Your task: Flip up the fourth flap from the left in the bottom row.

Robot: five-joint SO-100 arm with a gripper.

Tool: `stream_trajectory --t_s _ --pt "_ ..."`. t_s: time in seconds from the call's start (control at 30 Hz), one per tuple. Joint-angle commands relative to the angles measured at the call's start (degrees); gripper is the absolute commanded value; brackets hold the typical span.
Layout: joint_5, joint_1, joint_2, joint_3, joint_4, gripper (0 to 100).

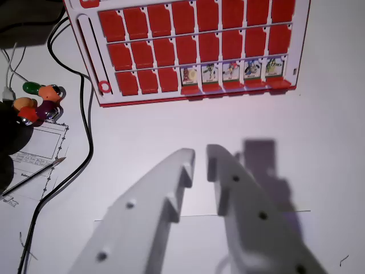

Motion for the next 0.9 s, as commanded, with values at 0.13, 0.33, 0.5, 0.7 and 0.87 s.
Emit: stream_trajectory --t_s 0.13,0.33,0.5,0.7,0.87 --pt "2.2 0.5 -9.0 -12.1 0.8 2" --pt "5.1 0.6 -16.3 -16.9 3.8 2" --pt "7.6 0.6 -22.5 -20.7 7.0 2" --pt "9.9 -0.6 -30.1 -25.0 9.3 2" --pt "12.2 -2.0 -36.8 -28.7 9.7 2"
